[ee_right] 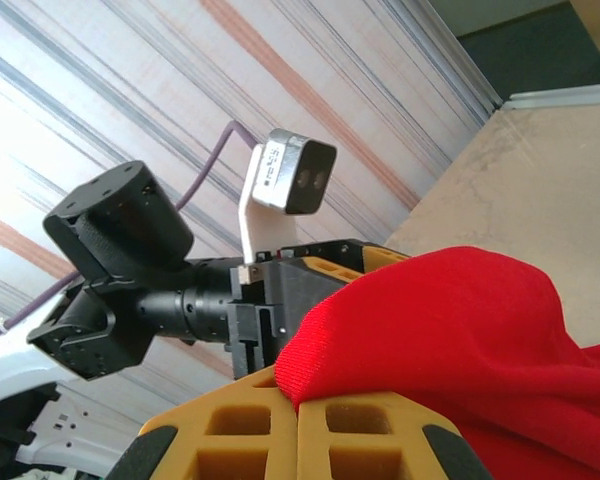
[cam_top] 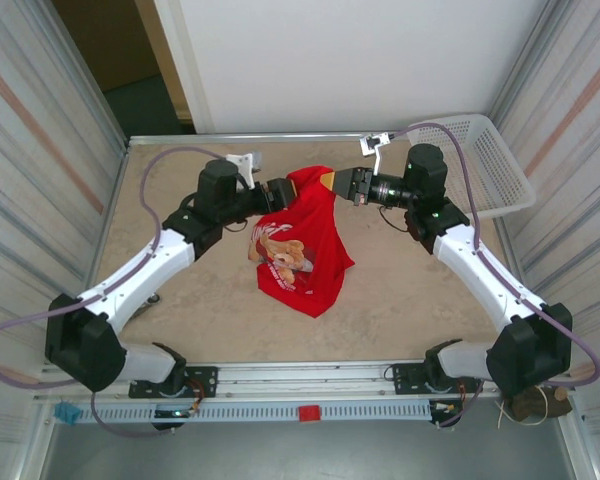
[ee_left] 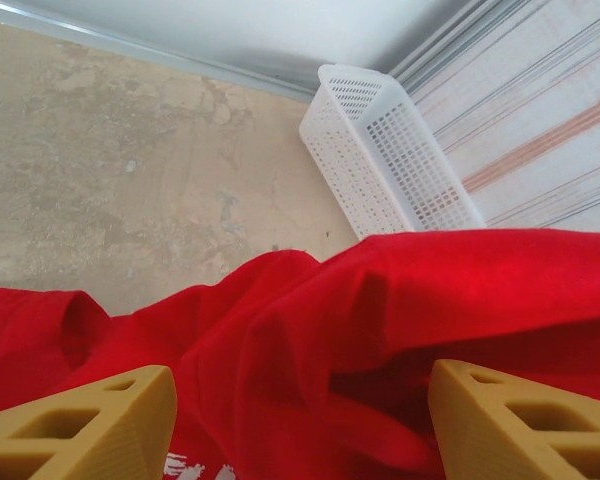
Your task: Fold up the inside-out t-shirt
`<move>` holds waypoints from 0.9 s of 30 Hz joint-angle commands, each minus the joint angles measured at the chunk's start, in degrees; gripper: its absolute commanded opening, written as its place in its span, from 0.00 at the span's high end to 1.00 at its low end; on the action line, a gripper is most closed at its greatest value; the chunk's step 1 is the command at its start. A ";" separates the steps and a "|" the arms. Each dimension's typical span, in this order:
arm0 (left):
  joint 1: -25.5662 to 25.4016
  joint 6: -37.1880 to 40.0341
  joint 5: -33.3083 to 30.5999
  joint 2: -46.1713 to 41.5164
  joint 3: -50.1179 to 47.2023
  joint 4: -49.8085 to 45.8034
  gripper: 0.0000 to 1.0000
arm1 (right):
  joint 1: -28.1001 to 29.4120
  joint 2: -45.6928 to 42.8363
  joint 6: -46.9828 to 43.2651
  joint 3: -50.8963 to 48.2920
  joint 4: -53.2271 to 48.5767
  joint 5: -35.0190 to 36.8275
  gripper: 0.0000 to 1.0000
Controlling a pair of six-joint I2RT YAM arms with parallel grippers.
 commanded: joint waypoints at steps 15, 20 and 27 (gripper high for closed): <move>4.38 -0.53 21.00 1.12 6.71 6.65 1.00 | -8.43 6.78 1.46 -4.92 1.49 6.75 1.00; 7.96 -17.01 32.78 -0.44 3.11 24.09 1.00 | -9.47 11.82 0.88 -0.88 -7.86 12.83 0.41; 8.10 -21.61 35.05 -0.26 1.58 29.86 1.00 | -1.08 -6.09 -2.82 -0.75 -23.36 28.87 0.37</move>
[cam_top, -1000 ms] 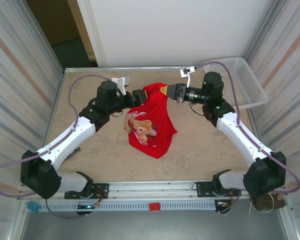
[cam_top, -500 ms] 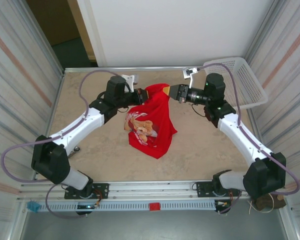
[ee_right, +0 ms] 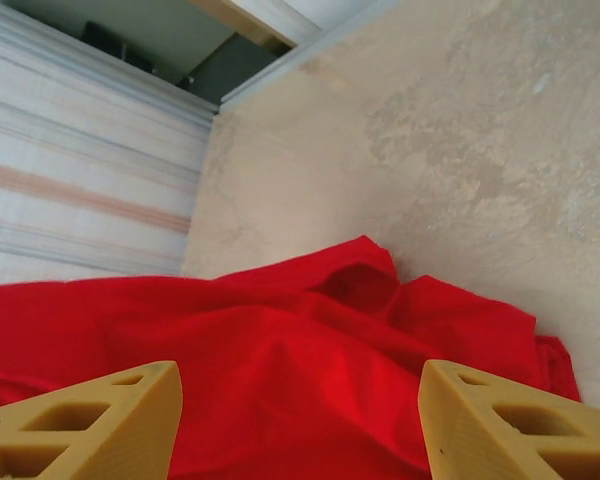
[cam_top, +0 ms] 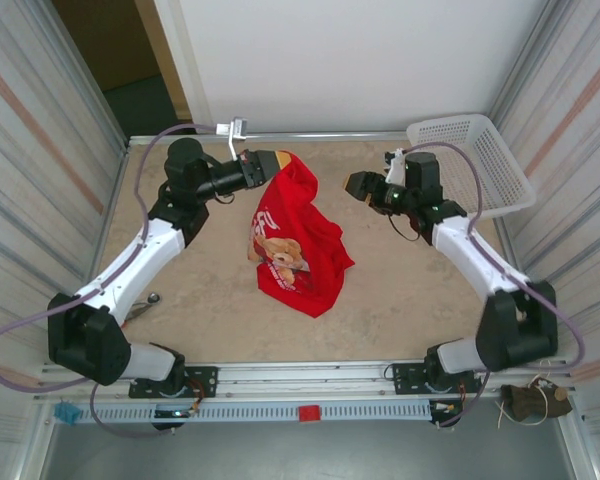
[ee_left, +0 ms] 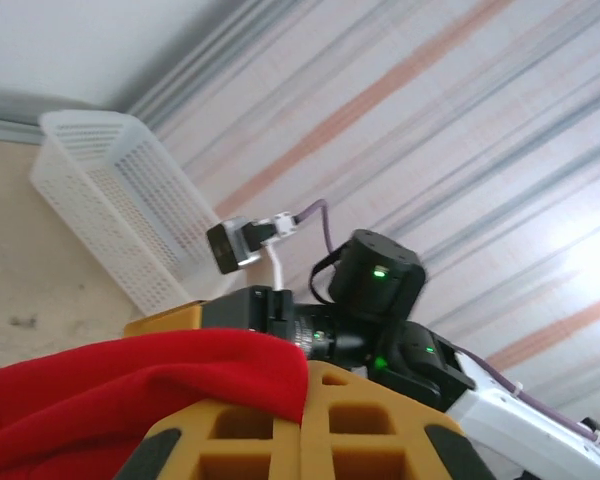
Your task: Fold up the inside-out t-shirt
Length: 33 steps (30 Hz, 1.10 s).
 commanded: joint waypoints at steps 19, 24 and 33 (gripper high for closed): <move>-1.48 -3.48 3.31 -0.58 -2.87 7.02 1.00 | 17.36 4.69 5.28 6.05 5.08 9.95 0.46; -1.37 -3.26 0.61 -0.50 -5.19 6.91 1.00 | 15.06 4.37 7.46 4.01 9.25 3.90 1.00; 2.27 -3.83 -6.02 -0.21 -12.67 7.58 1.00 | 8.76 -8.90 11.68 -3.02 24.50 -8.47 1.00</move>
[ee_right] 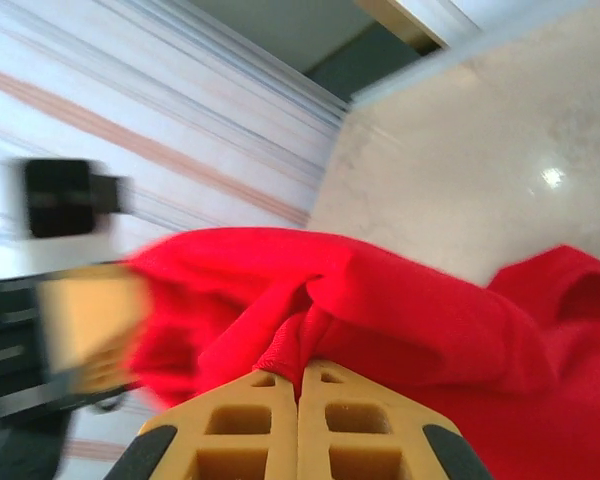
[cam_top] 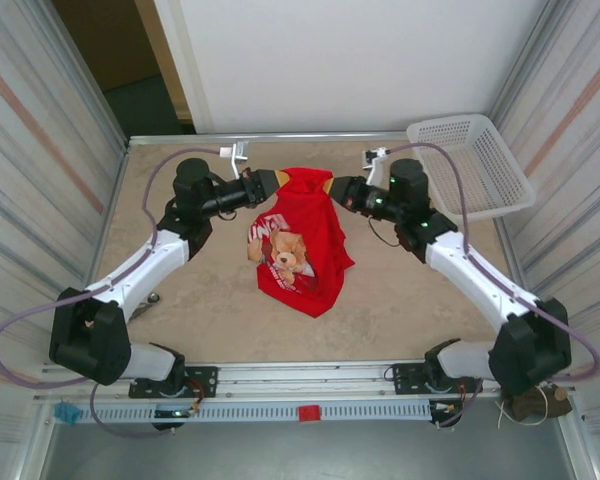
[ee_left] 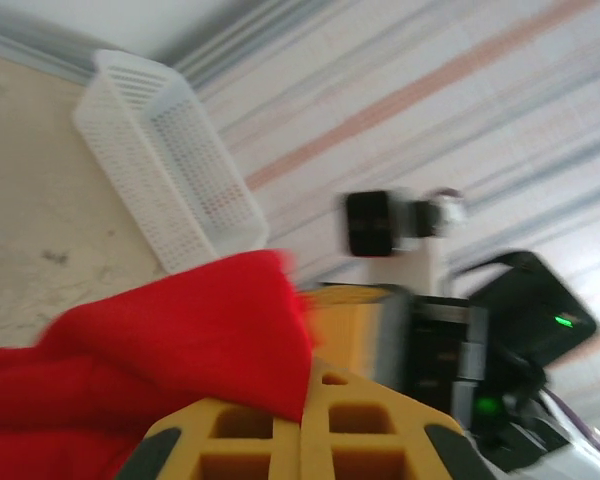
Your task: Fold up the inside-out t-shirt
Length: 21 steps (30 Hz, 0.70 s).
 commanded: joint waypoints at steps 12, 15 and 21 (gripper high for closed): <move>1.25 13.35 -9.17 -9.02 2.59 -18.37 0.31 | 0.72 -1.84 1.63 -2.34 19.02 -14.59 1.00; -0.23 15.19 -12.36 -13.45 2.75 -21.91 0.30 | 0.63 -1.33 1.36 -3.19 18.63 -14.12 1.00; -5.71 20.85 -14.26 -14.29 5.47 -25.26 0.44 | 0.63 -0.82 1.45 -4.21 18.50 -13.17 1.00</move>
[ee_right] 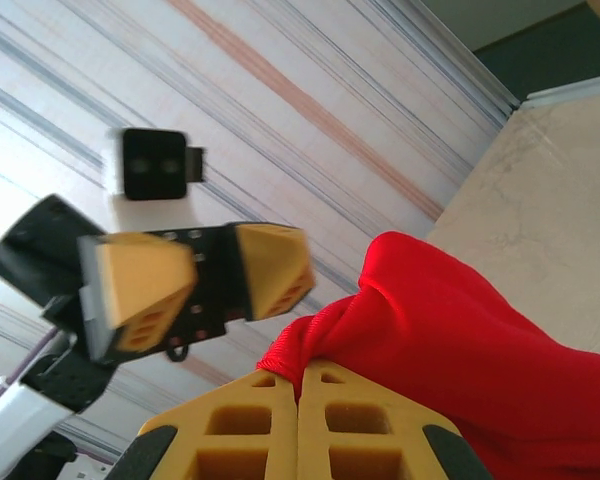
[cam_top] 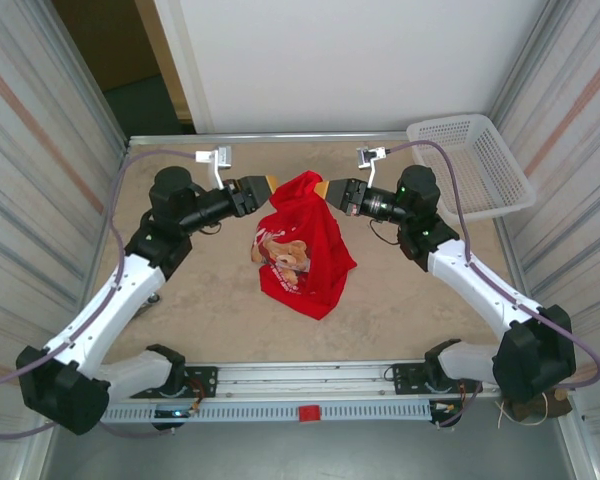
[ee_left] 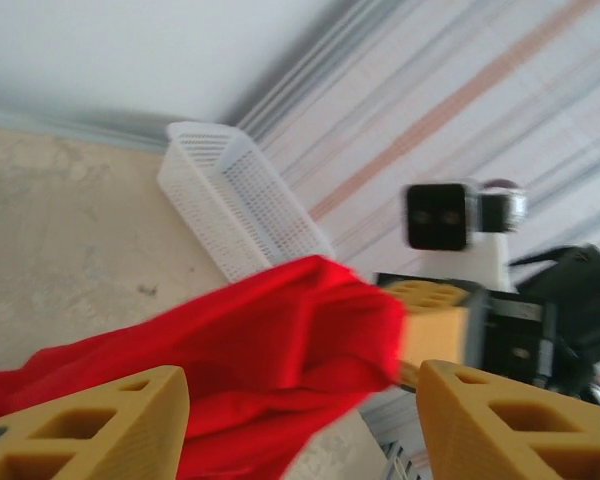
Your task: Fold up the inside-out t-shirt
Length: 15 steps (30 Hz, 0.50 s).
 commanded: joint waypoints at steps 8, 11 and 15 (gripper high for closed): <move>-4.32 5.52 0.65 7.84 5.74 -1.49 0.53 | -0.07 -0.37 0.13 -0.69 1.72 0.22 1.00; -4.99 5.19 0.90 9.38 5.99 -0.47 0.56 | -0.06 -0.38 0.05 -0.69 1.72 0.46 1.00; -5.43 5.00 0.81 10.51 5.97 0.03 0.59 | -0.20 -0.43 0.05 -0.69 1.65 0.56 1.00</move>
